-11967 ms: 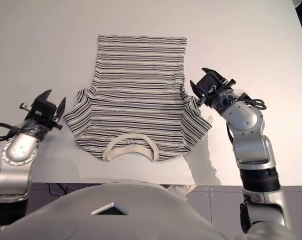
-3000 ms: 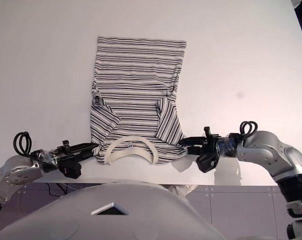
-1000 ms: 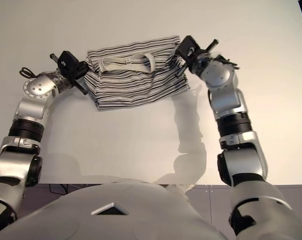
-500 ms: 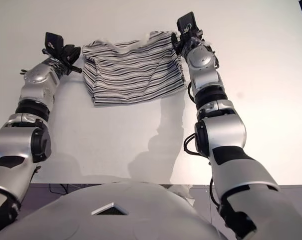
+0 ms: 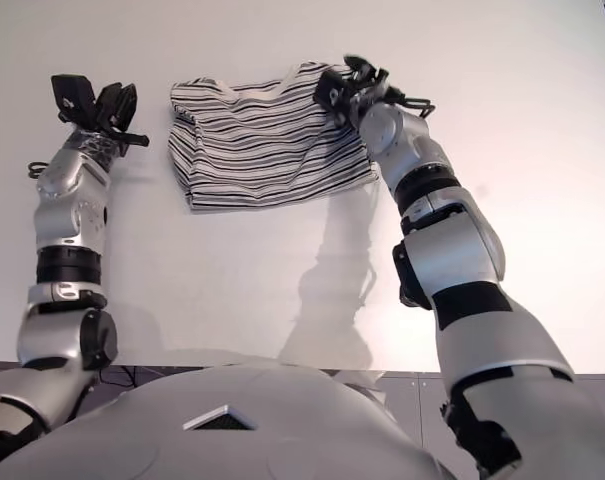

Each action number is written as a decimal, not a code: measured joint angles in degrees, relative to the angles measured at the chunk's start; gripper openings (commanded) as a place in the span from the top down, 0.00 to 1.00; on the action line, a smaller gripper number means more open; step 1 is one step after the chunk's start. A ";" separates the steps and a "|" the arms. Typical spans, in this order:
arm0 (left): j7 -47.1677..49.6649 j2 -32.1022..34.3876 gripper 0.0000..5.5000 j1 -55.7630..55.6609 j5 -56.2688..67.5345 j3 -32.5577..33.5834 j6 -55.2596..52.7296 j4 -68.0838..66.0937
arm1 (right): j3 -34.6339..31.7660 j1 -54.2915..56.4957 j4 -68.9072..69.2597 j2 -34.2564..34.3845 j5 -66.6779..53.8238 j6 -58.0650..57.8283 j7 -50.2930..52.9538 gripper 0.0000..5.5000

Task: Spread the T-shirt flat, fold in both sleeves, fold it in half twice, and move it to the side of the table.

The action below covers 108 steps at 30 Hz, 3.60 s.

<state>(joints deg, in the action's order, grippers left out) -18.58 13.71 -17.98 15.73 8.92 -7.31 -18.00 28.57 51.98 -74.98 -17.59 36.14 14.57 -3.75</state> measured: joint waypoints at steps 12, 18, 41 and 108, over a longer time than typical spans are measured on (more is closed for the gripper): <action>8.97 -6.96 0.80 20.44 2.08 1.23 -6.33 24.74 | 0.71 -21.85 39.80 -31.21 -19.64 8.71 -32.89 0.52; 9.86 -7.46 0.80 28.62 2.12 1.33 -8.98 34.78 | 4.62 -32.99 71.98 -33.84 -32.07 -1.78 -45.33 0.52; -5.97 21.73 0.80 54.81 -15.76 -26.29 -13.08 54.72 | 0.02 -52.67 93.04 -35.04 -22.05 -9.03 -44.15 0.52; -7.95 30.49 0.52 35.92 -16.72 -23.60 0.20 34.36 | 2.74 -53.22 93.83 -21.85 -16.05 -6.09 -46.34 0.50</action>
<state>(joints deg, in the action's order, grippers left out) -26.53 44.20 17.95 -0.99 -14.68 -7.11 16.37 31.32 -1.24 18.86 -39.44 20.09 8.47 -50.09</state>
